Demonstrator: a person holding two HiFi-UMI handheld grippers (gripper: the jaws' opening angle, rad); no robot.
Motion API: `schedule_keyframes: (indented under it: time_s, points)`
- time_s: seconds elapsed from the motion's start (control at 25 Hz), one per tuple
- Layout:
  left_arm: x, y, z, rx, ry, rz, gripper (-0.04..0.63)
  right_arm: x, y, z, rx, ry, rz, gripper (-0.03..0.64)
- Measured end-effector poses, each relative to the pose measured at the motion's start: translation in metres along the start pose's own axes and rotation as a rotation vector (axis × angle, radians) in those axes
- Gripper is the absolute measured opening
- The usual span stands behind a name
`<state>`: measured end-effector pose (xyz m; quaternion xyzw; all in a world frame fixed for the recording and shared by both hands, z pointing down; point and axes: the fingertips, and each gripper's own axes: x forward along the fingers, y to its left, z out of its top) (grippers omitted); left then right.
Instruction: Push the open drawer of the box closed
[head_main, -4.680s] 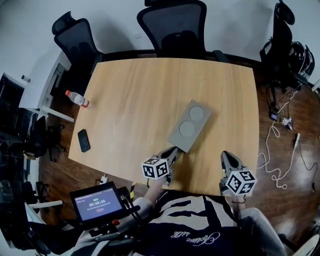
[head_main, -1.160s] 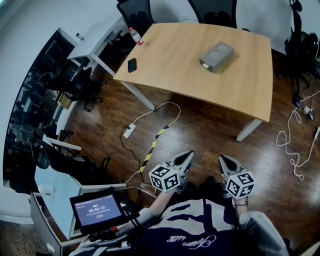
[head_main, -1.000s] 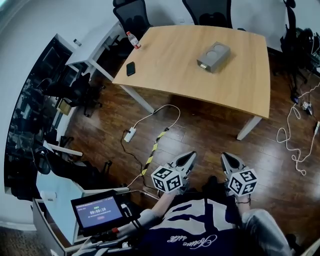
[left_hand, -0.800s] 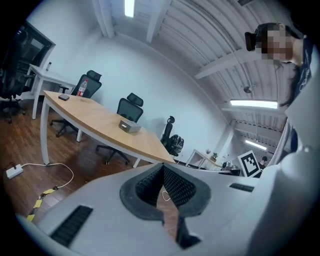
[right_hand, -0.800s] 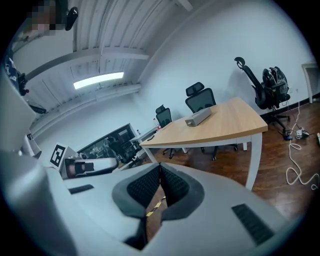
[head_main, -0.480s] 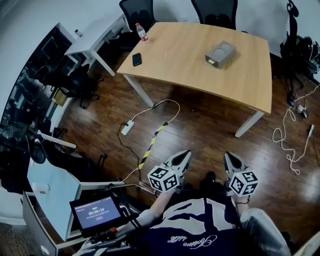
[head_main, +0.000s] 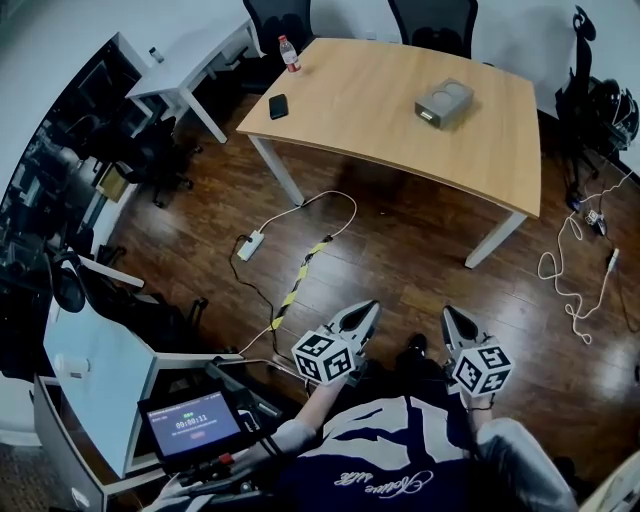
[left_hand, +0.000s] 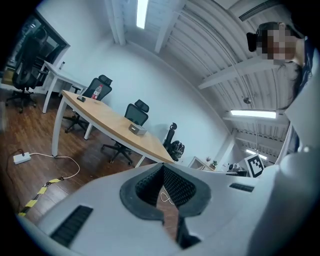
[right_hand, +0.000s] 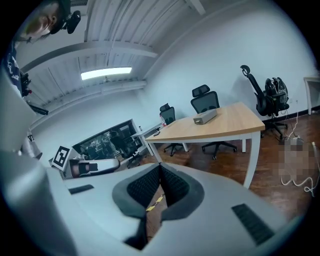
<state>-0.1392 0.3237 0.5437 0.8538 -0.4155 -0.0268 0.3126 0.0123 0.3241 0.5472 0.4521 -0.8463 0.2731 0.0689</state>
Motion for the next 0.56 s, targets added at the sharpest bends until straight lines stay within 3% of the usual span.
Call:
schedule_keyframes:
  time_s: [0.56]
  points:
    - [-0.031, -0.025, -0.007, 0.019, -0.029, -0.029, 0.002, -0.025, 0.031, -0.014, -0.013, -0.034, 0.026, -0.002]
